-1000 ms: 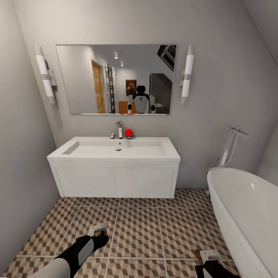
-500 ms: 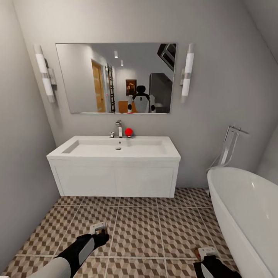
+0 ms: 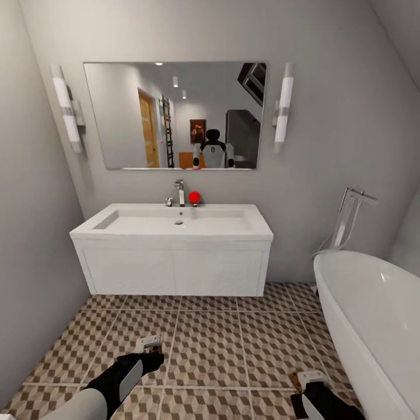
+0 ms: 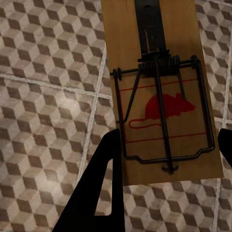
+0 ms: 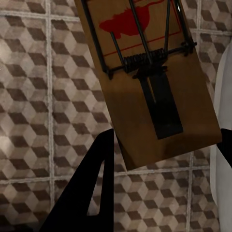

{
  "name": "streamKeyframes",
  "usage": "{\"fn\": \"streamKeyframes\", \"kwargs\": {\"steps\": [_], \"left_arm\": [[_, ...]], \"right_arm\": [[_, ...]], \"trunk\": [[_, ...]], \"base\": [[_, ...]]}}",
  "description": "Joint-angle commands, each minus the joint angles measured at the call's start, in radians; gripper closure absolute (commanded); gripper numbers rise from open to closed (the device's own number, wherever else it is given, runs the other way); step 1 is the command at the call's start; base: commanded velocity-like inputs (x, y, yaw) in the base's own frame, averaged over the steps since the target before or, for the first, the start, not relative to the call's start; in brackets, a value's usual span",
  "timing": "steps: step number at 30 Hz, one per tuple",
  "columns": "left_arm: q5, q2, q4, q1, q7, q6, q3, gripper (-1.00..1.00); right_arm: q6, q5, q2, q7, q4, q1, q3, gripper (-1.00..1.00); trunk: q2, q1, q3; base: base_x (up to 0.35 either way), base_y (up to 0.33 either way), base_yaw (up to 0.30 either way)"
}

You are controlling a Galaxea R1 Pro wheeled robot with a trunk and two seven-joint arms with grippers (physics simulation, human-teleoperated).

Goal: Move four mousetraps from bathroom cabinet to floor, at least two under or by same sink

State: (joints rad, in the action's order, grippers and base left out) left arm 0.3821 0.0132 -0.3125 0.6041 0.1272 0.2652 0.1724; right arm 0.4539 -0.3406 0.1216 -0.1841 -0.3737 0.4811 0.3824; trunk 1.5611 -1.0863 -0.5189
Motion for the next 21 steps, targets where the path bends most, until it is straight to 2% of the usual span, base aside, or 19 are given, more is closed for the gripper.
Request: {"fn": "streamKeyframes", "kwargs": {"steps": [1,8,18,19,20,21], "left_arm": [[0.010,-0.001,-0.004,0.000,0.009,0.005,0.008,1.00],[0.009,-0.006,-0.023,0.000,0.009,0.004,0.006,1.00],[0.007,-0.012,-0.105,0.000,0.012,0.006,0.005,1.00],[0.001,-0.022,-0.126,0.000,0.015,0.016,0.005,1.00],[-0.017,-0.042,-0.211,0.000,0.017,0.099,0.005,1.00],[-0.017,-0.042,-0.218,0.000,0.017,0.106,0.005,1.00]], "right_arm": [[0.005,-0.012,0.001,-0.008,-0.005,0.000,0.008,1.00],[0.007,-0.012,0.001,-0.008,-0.028,0.000,0.009,1.00],[0.009,-0.011,0.001,-0.010,-0.031,0.001,0.008,1.00],[0.007,-0.011,0.001,-0.011,-0.031,0.001,0.008,1.00],[0.001,-0.010,0.001,-0.014,-0.048,0.001,0.007,1.00],[0.001,-0.010,0.001,-0.015,-0.055,0.001,0.007,1.00]], "trunk": [[0.008,-0.004,-0.004],[0.057,-0.031,-0.026],[0.127,-0.069,-0.058],[0.134,-0.073,-0.061],[0.141,-0.077,-0.064],[0.148,-0.081,-0.067]], "base": [[0.000,0.000,0.000],[0.000,0.000,0.000],[0.000,0.000,0.000],[0.000,0.000,0.000],[0.000,0.000,0.000],[0.000,0.000,0.000]]}}
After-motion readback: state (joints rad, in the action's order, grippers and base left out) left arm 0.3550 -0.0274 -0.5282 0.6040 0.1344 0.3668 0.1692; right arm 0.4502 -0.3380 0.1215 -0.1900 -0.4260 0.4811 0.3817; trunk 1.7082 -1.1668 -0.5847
